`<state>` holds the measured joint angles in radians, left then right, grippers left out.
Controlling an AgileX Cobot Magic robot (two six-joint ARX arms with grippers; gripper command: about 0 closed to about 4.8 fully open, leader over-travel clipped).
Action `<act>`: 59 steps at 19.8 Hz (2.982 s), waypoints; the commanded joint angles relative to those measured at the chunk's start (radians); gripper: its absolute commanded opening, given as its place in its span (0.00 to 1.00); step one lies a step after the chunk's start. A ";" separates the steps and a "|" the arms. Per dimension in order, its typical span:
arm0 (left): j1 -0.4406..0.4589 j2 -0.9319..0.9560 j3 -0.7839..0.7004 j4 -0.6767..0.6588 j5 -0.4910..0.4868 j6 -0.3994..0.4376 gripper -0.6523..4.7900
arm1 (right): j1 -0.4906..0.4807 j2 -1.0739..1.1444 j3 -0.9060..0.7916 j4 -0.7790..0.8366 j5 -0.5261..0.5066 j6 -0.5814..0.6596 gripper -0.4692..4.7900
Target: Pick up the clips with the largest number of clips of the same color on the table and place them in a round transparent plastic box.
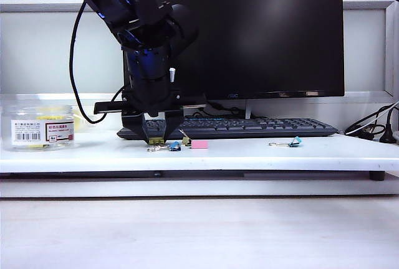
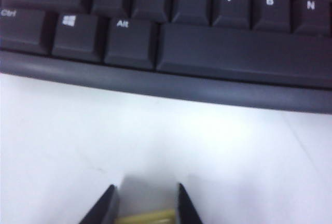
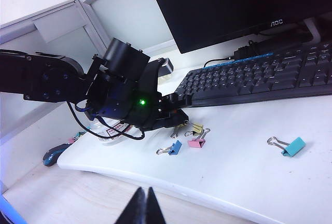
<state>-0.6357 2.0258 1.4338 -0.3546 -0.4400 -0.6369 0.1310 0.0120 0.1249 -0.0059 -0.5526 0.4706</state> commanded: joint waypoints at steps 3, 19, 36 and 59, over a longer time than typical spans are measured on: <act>-0.003 0.043 -0.030 -0.145 0.104 -0.003 0.21 | 0.000 0.000 0.005 0.019 -0.004 0.001 0.08; 0.000 -0.074 0.096 -0.229 0.013 0.121 0.21 | 0.000 0.000 0.005 0.019 -0.003 0.001 0.08; 0.153 -0.348 0.091 -0.441 -0.034 0.360 0.21 | 0.000 0.000 0.005 0.018 -0.007 0.001 0.08; 0.365 -0.349 -0.045 -0.362 0.102 0.427 0.23 | 0.000 0.000 0.005 0.017 -0.008 0.001 0.08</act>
<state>-0.2710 1.6802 1.3922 -0.7349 -0.3397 -0.2131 0.1310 0.0120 0.1249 -0.0059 -0.5541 0.4706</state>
